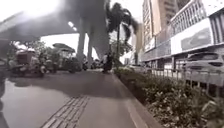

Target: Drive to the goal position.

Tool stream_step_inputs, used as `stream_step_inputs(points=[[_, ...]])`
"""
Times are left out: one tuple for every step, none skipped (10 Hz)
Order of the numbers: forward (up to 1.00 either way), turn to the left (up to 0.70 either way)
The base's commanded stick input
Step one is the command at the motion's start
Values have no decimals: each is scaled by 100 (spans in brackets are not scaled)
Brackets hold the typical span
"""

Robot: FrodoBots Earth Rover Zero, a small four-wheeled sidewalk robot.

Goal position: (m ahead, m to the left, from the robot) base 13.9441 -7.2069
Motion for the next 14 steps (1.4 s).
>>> stream_step_inputs(points=[[45,0],[45,0],[45,0],[45,0],[45,0],[45,0],[45,0],[45,0],[45,0],[45,0],[45,0],[45,0],[45,0],[45,0]])
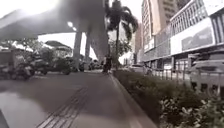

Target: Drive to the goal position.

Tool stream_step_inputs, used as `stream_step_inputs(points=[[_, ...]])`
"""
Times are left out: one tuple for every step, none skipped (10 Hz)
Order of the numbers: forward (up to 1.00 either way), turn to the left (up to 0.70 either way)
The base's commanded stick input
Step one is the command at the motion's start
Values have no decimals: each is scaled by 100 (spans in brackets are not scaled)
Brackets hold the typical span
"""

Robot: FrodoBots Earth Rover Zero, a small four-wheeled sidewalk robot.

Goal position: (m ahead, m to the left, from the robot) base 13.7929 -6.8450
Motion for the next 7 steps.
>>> stream_step_inputs(points=[[45,0],[45,0],[45,0],[45,0],[45,0],[45,0],[45,0]])
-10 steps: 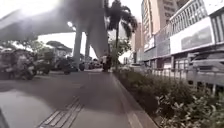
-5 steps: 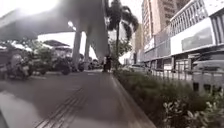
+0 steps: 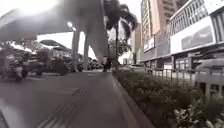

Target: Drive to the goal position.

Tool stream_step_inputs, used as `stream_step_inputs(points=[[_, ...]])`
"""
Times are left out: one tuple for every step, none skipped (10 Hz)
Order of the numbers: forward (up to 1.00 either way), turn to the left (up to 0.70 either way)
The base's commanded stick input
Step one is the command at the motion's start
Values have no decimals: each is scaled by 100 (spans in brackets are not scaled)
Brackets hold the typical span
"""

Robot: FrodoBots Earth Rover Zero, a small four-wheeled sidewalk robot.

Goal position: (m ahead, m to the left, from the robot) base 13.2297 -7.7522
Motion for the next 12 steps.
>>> stream_step_inputs(points=[[45,0],[45,0],[45,0],[45,0],[45,0],[45,0],[45,0],[45,0],[45,0],[45,0],[45,0],[45,0]])
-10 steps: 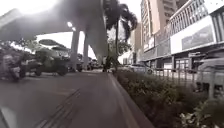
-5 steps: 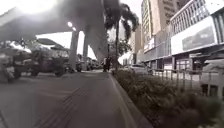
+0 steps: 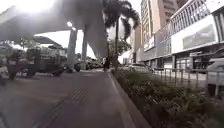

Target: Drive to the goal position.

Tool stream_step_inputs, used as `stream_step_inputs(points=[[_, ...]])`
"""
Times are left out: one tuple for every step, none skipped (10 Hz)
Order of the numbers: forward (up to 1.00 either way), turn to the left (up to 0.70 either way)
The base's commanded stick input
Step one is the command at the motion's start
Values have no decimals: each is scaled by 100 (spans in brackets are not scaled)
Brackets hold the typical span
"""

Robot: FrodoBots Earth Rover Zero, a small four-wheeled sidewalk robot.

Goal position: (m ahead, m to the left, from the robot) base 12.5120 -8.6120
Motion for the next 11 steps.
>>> stream_step_inputs(points=[[45,0],[45,0],[45,0],[45,0],[45,0],[45,0],[45,0],[45,0],[45,0],[45,0],[45,0]])
